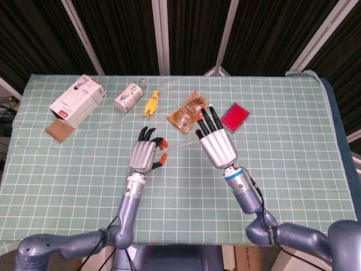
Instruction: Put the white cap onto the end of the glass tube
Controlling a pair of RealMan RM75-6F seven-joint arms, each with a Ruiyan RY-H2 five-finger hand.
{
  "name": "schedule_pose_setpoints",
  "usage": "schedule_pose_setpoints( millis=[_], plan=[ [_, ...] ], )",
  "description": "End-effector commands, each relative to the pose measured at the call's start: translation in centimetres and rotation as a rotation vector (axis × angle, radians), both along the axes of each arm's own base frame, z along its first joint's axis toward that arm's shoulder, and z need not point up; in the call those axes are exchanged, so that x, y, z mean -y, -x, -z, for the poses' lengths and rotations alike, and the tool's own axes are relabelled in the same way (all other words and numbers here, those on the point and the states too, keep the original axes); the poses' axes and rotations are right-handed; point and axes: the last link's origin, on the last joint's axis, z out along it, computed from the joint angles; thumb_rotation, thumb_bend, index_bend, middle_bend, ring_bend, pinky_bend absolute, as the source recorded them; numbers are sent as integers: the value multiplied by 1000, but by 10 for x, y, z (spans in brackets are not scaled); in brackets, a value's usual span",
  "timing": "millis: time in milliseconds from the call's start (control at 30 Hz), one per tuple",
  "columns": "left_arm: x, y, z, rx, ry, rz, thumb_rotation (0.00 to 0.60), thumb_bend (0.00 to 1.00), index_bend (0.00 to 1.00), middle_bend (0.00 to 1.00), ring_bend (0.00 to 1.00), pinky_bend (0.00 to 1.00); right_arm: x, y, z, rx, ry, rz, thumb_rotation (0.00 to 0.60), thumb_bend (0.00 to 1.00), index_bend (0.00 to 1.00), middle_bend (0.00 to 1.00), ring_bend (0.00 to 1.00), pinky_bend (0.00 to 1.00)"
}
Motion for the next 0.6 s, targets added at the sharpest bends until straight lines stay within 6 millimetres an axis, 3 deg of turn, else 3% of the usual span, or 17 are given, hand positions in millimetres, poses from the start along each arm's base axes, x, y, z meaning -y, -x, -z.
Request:
schedule_pose_setpoints(
  millis=[33,600],
  plan=[
    [0,0,0,2,1,-2,600,632,516,528,122,0,0,0,0,0,-1,0,600,364,585,210,0,0],
    [3,-5,5,12,15,5,600,632,515,525,122,0,-2,-2,3,-6,-6,-3,600,364,585,210,0,0]
  ],
)
